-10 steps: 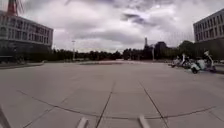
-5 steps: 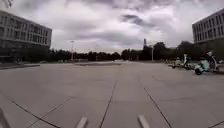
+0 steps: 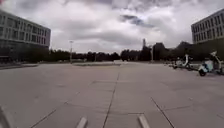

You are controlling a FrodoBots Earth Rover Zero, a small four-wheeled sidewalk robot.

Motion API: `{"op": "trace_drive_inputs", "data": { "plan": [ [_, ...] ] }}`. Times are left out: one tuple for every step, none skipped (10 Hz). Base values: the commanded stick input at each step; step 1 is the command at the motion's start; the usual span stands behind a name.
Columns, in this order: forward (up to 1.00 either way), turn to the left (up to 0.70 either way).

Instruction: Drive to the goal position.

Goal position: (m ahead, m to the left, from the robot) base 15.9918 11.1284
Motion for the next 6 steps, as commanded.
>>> {"op": "trace_drive_inputs", "data": {
  "plan": [
    [0.7,0.36],
    [0.7,0.36],
    [0.7,0.36],
    [0.7,0.36],
    [0.7,0.36],
    [0.7,0.36]
  ]
}}
